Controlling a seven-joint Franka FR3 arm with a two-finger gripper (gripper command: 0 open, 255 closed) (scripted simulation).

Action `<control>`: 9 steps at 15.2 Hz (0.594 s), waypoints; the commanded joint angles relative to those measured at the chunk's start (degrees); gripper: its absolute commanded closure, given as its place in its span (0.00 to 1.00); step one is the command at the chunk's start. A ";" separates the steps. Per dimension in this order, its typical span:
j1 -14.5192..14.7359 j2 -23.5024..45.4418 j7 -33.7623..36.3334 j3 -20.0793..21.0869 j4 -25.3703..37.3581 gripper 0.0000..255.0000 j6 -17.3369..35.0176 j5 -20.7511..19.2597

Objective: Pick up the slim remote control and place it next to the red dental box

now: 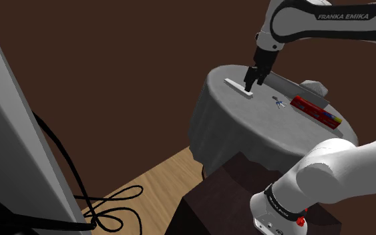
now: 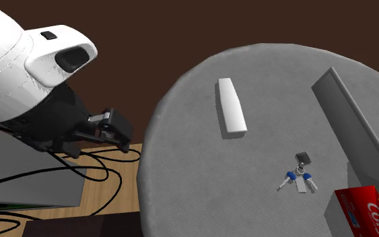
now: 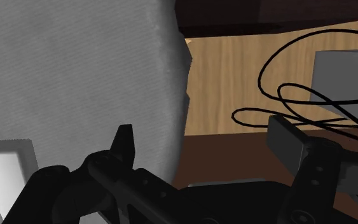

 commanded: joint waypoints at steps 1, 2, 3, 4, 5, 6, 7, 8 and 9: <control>-0.62 3.18 -2.42 -2.28 1.40 0.00 2.58 -0.56; -0.85 4.82 -3.56 -3.36 2.10 0.00 3.86 -0.67; -1.07 6.52 -4.72 -4.42 2.87 0.00 5.12 -0.69; -1.27 8.28 -5.90 -5.46 3.72 0.00 6.34 -0.62; -1.46 10.08 -7.12 -6.48 4.64 0.00 7.53 -0.46; -1.63 11.93 -8.36 -7.49 5.63 0.00 8.67 -0.19; -1.78 13.83 -9.63 -8.48 6.70 0.00 9.77 0.17; -1.92 15.77 -10.94 -9.44 7.84 0.00 10.83 0.64; -2.07 17.76 -12.29 -10.37 9.05 0.00 11.82 1.23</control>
